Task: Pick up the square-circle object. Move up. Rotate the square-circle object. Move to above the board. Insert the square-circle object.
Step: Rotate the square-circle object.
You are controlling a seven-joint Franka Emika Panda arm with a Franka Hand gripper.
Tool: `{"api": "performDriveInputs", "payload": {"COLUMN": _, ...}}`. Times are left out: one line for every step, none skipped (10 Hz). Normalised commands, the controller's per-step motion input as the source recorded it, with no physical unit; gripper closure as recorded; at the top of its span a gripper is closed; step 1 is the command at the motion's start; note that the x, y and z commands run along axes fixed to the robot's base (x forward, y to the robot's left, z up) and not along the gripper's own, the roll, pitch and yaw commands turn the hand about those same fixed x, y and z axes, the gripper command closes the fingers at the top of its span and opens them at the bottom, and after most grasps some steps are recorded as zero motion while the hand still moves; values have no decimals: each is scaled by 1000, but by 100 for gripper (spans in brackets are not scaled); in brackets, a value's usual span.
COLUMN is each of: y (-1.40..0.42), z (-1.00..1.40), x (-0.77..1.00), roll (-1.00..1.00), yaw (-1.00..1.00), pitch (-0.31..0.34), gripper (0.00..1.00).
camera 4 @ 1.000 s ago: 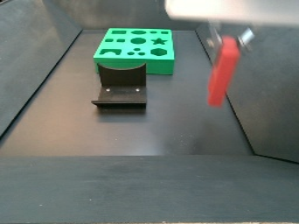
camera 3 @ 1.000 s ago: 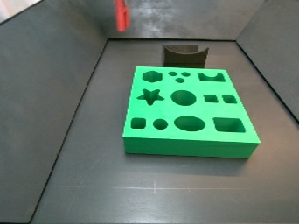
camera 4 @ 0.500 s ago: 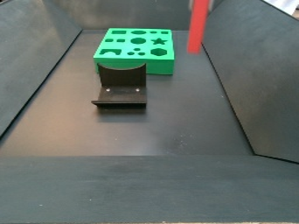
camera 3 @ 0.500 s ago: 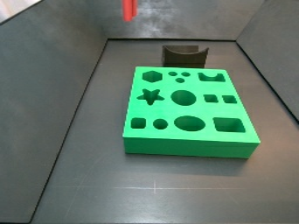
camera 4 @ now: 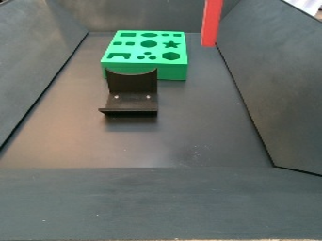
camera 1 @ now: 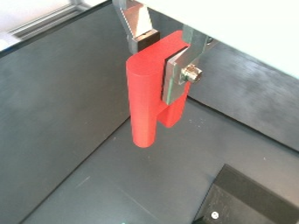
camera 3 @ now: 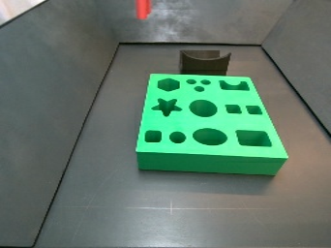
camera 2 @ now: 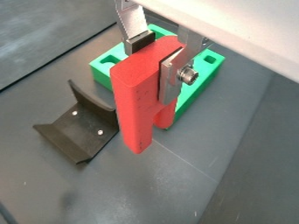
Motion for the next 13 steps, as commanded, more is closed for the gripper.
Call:
{"api": "performDriveInputs", "payload": {"y": -34, "z": 15, "x": 38, "roll": -29, "yaw": 309, "pitch": -16, "gripper": 100}}
{"api": "performDriveInputs", "payload": {"y": -20, "z": 10, "x": 33, "roll": -30, "yaw": 201, "pitch": -12, "gripper": 100}}
{"api": "performDriveInputs", "payload": {"y": 0, "z": 0, "x": 0, "roll": -31, "yaw": 315, "pitch": -11, "gripper": 100}}
{"api": "performDriveInputs", "payload": {"y": 2, "z": -2, "x": -2, "roll": -31, "yaw": 239, "pitch": -9, "gripper": 100}}
{"api": "performDriveInputs", "payload": {"y": 0, "z": -1000, "x": 0, "roll": -231, "yaw": 167, "pitch": -9, "gripper": 100}}
{"api": "performDriveInputs", "payload": {"y": 1, "z": -1000, "x": 8, "roll": -228, "yaw": 115, "pitch": -26, "gripper": 100}}
{"api": "performDriveInputs", "payload": {"y": 4, "z": -1000, "x": 13, "roll": -201, "yaw": 75, "pitch": -31, "gripper": 100}}
{"api": "performDriveInputs", "payload": {"y": 6, "z": -1000, "x": 12, "roll": -157, "yaw": 29, "pitch": -38, "gripper": 100}}
{"api": "performDriveInputs", "payload": {"y": 8, "z": -1000, "x": 12, "roll": -136, "yaw": 11, "pitch": -48, "gripper": 100}}
{"api": "performDriveInputs", "payload": {"y": 10, "z": -1000, "x": 14, "roll": -124, "yaw": 1, "pitch": -58, "gripper": 100}}
{"api": "performDriveInputs", "payload": {"y": 10, "z": -1000, "x": 14, "roll": -120, "yaw": -4, "pitch": -59, "gripper": 100}}
{"api": "performDriveInputs", "payload": {"y": 11, "z": -1000, "x": 15, "roll": -117, "yaw": -6, "pitch": -64, "gripper": 100}}
{"api": "performDriveInputs", "payload": {"y": 13, "z": -1000, "x": 17, "roll": -115, "yaw": -8, "pitch": -67, "gripper": 100}}
